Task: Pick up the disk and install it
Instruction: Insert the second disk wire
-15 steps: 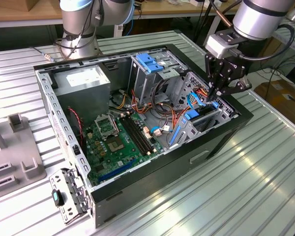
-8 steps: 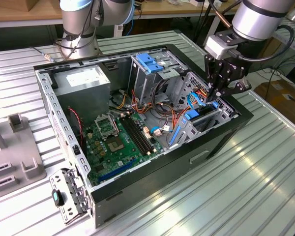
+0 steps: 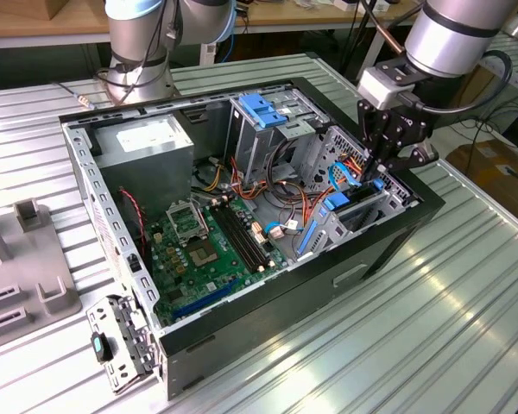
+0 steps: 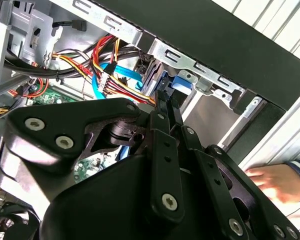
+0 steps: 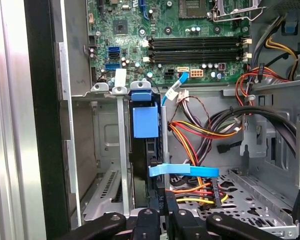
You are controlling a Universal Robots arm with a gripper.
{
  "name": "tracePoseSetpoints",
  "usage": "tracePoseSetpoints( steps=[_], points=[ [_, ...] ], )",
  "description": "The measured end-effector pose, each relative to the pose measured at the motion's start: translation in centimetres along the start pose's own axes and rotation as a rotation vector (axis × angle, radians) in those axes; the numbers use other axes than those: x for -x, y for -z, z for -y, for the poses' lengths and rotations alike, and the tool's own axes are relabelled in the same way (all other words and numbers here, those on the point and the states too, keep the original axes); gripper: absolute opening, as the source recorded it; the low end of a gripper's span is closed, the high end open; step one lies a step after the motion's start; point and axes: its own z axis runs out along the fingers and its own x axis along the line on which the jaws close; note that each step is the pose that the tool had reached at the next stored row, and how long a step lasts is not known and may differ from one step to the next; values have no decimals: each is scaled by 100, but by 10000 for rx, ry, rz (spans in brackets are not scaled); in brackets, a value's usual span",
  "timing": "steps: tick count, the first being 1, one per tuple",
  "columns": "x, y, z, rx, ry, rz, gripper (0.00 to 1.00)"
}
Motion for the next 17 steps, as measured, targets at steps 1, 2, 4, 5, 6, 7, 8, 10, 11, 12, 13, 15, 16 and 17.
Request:
tracePoseSetpoints(
  steps=[1,2,4,5,6,7,8,10,11,12,13,15,16,17],
  points=[
    [-3,-5,0,0,1,0,17],
    [-5,-10,-1,0,0,-1,17],
    [-5,-13,-1,0,0,-1,17],
    [-5,-15,-1,0,0,0,17],
    [-5,-15,-1,0,0,-1,17],
    [-5,-15,-1,0,0,-1,17],
    [-5,-17,-1,0,0,1,17],
    [-6,-18,-1,0,0,-1,17],
    [-11,-20,-1,0,0,1,17],
    [-21,-20,-1,0,0,0,17],
    [-27,-20,-1,0,0,0,17],
    [-28,-26,-10,0,0,-1,17],
    [-28,-27,-10,0,1,-3,17],
    [-28,-29,-10,0,1,-3,17]
  ],
)
